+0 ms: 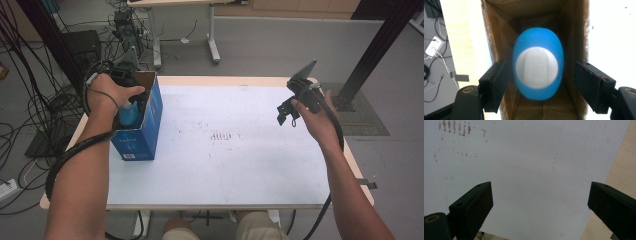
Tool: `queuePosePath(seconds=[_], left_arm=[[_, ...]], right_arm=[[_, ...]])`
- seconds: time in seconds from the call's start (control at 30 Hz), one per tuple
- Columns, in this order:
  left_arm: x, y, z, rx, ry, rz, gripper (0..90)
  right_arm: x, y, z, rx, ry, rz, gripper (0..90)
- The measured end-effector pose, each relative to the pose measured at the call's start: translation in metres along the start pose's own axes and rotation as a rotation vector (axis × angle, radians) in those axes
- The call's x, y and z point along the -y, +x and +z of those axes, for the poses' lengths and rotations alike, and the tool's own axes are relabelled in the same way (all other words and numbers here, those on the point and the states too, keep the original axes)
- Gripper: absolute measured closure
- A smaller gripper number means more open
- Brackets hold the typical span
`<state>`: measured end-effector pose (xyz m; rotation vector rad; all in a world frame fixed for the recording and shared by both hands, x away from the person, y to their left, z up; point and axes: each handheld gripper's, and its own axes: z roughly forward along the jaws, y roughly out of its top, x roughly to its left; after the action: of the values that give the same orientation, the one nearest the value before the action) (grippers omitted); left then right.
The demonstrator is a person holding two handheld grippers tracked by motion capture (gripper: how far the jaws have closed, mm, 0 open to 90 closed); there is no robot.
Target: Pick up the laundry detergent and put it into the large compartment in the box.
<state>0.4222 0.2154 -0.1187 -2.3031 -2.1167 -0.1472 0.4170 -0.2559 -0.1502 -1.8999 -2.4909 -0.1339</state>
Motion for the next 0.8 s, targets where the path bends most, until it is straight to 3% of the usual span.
queuePosePath(seconds=[0.17, 0.33, 0.8], left_arm=[[0.005, -0.001, -0.017, 0.011, -0.025, 0.010, 24.0], [0.008, -0.012, -0.032, 0.025, -0.050, 0.036, 21.4], [-0.003, -0.059, -0.051, 0.069, -0.065, 0.145, 16.2]], right_arm=[[-0.001, 0.001, -0.002, 0.000, -0.002, -0.001, 5.8], [-0.001, 0.001, -0.003, -0.003, -0.008, -0.004, 5.8], [-0.001, 0.002, 0.001, -0.024, -0.004, -0.015, 5.5]])
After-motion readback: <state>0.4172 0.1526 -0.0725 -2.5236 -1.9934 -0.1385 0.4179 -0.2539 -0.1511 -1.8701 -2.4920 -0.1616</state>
